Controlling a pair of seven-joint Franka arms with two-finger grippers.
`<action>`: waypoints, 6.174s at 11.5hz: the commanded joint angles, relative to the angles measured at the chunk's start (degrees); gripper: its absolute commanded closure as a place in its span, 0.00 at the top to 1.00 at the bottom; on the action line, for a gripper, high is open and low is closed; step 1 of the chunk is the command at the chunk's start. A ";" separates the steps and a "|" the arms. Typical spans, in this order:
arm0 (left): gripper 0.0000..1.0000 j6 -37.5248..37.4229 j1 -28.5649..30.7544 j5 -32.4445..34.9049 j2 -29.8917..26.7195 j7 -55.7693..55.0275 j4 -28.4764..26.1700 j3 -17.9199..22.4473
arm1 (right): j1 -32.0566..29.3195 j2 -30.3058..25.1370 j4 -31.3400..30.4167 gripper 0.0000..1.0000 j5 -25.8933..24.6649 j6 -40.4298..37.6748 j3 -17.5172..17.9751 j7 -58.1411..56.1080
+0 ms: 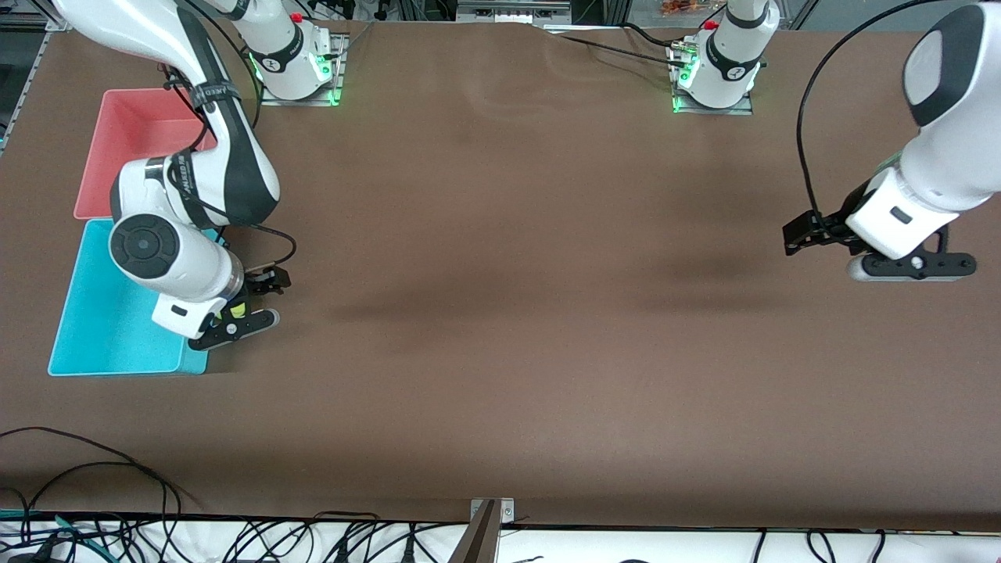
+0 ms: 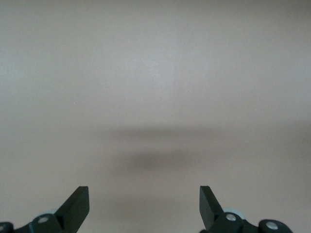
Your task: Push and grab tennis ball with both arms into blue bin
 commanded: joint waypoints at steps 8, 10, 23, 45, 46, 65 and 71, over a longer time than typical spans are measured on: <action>1.00 1.17 -3.08 -4.60 -5.15 3.22 -2.56 10.76 | -4.49 12.19 0.06 1.00 -9.02 11.65 -0.39 -4.95; 1.00 0.56 -3.17 -4.33 -7.51 2.88 -2.56 10.59 | -4.32 13.08 0.06 1.00 -12.01 12.10 -0.39 -4.42; 1.00 -0.50 -3.35 -1.43 -7.79 2.17 -2.12 10.23 | -4.58 13.78 -2.41 0.83 -16.42 4.80 -0.39 -4.94; 1.00 -1.02 -3.17 -1.43 -7.88 2.17 -2.21 10.32 | -24.95 10.96 12.02 0.27 8.97 -27.11 -0.92 -28.57; 1.00 -1.28 -3.17 -1.43 -7.88 2.17 -2.29 10.32 | -26.45 12.27 11.49 0.27 10.72 -26.32 -0.92 -30.50; 1.00 -1.99 -3.08 -1.43 -7.88 2.52 -1.77 10.59 | -30.86 16.25 12.80 1.00 14.25 -26.13 0.75 -33.78; 1.00 -3.04 -3.17 -1.43 -7.88 2.35 -1.42 10.50 | -28.68 9.84 16.14 1.00 12.68 -29.99 3.65 -25.35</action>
